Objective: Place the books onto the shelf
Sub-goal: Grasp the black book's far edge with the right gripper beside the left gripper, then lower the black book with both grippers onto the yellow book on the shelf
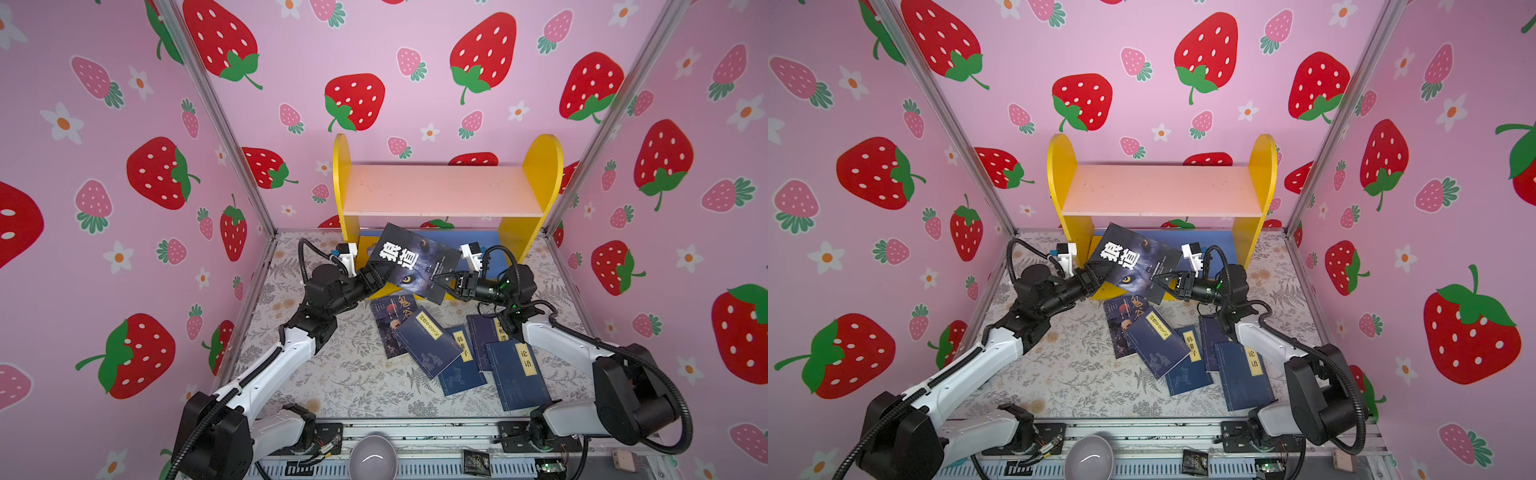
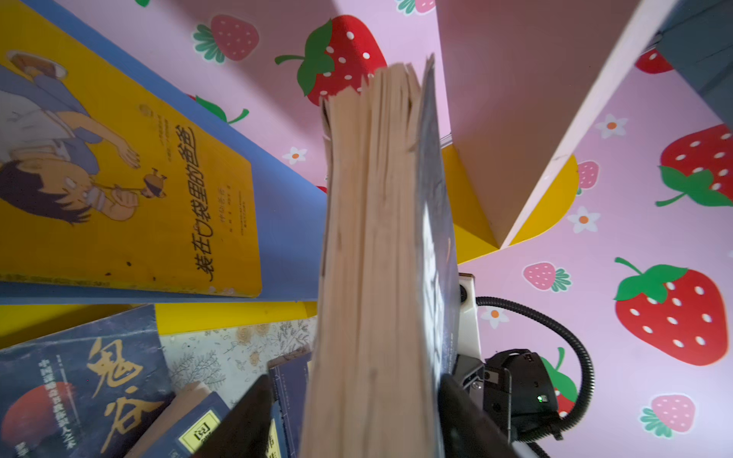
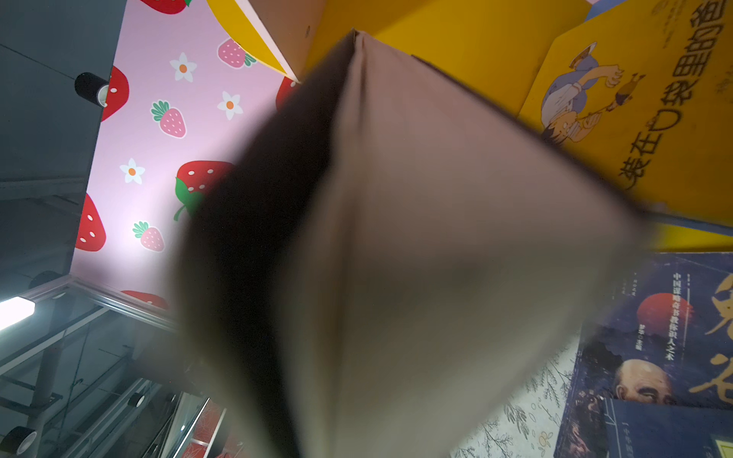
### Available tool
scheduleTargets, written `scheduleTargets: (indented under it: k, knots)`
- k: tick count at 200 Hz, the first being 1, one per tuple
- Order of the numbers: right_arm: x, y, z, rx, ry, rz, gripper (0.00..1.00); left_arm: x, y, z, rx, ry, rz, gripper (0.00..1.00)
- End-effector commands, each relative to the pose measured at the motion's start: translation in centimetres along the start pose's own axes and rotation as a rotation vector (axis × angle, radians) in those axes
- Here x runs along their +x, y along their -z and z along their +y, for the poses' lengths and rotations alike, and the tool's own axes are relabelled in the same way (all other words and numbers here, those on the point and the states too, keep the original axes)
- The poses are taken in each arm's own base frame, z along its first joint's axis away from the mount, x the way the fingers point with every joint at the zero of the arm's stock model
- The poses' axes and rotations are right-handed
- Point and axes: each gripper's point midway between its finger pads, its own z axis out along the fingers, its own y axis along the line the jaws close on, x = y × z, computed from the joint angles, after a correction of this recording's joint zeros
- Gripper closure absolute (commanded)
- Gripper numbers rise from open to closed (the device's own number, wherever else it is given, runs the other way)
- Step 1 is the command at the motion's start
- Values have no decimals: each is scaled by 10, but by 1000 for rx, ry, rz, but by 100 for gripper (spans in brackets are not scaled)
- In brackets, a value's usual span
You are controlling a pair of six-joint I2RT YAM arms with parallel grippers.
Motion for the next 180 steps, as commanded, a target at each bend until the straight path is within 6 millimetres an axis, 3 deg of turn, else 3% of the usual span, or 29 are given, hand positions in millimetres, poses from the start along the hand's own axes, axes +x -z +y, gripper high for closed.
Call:
scheduleTargets:
  k: [1,25,37,40,66,104,129,141,180]
  knots:
    - [-23,-2,30,-52,139,-58,95,-10,-4,-16,76,28,-36,55]
    - [-45,-7,18,-5,145,-156,87,-20,-6,-2,30,69,-135,82]
    - [-55,-11,9,23,142,-194,72,-27,-7,4,-7,95,-191,93]
    - [-58,-12,6,35,142,-200,70,-29,-7,5,-14,98,-204,100]
    - [-78,-17,-18,143,160,-257,50,-49,-11,5,-62,96,-305,100]
    - [-97,-10,-59,345,184,-341,49,-66,-25,12,-114,82,-377,100]
    - [-100,-7,-92,468,166,-340,49,-74,-35,18,-127,64,-405,100]
    - [-100,-6,-106,519,160,-333,44,-77,-39,23,-136,66,-419,100]
    - [-101,-10,-127,561,167,-316,43,-82,-49,42,-164,87,-425,100]
